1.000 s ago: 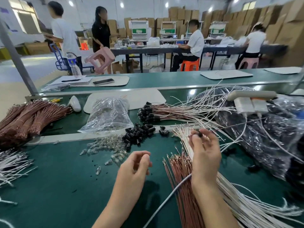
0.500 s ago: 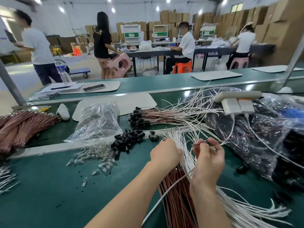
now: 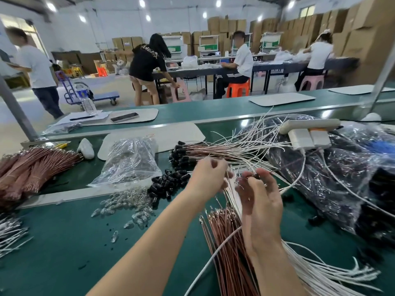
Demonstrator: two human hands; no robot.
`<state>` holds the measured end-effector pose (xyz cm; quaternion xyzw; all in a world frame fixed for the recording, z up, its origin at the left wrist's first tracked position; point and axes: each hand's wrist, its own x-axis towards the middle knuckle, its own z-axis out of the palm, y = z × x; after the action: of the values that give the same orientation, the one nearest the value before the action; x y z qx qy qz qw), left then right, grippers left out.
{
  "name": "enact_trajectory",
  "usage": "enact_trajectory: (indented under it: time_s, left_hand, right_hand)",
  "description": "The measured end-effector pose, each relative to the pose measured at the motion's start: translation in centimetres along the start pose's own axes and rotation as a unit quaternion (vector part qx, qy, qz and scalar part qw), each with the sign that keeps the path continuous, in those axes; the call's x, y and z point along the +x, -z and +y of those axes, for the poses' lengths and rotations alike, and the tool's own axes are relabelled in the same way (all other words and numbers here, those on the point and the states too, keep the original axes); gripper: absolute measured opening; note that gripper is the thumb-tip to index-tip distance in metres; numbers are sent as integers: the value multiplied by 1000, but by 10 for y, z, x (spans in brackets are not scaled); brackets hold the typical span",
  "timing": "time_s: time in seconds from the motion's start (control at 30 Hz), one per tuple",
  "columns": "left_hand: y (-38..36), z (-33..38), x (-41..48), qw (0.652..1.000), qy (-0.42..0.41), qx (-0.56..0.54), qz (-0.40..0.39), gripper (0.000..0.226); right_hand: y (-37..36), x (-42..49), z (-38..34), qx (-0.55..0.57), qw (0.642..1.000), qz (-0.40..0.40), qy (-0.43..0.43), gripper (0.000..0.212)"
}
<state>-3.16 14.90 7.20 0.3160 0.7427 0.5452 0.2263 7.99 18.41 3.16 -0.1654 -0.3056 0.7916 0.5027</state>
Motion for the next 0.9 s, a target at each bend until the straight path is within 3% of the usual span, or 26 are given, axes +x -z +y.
enact_trajectory:
  time_s: [0.17, 0.3, 0.37, 0.43, 0.5, 0.57, 0.67, 0.77, 0.9]
  left_hand:
    - [40, 27, -3, 983, -16, -156, 94, 20]
    - [60, 25, -12, 994, -2, -2, 106, 31]
    - [69, 25, -18, 989, -40, -52, 134, 26]
    - [86, 31, -26, 959, -70, -198, 188, 19]
    - [109, 31, -34, 900, -72, -360, 236, 16]
    - [129, 17, -46, 841, -64, -480, 242, 18]
    - [145, -21, -68, 788, -40, -576, 215, 24]
    - [145, -66, -86, 764, -2, -608, 214, 25]
    - [142, -105, -96, 775, 50, -582, 240, 24]
  right_hand:
    - [-7, -13, 0, 60, 975, -164, -137, 25]
    - [-10, -18, 5, 46, 965, -186, -181, 21]
    - [-9, -19, 5, 42, 962, -186, -196, 21]
    - [-9, -20, 4, 34, 954, -210, -213, 20]
    - [-11, -22, 6, 7, 947, -231, -225, 22]
    - [-15, -25, 11, -30, 942, -237, -235, 20]
    - [-18, -29, 21, -70, 934, -238, -257, 24]
    - [-17, -30, 30, -98, 923, -243, -280, 22]
    - [-15, -29, 36, -85, 929, -236, -272, 23]
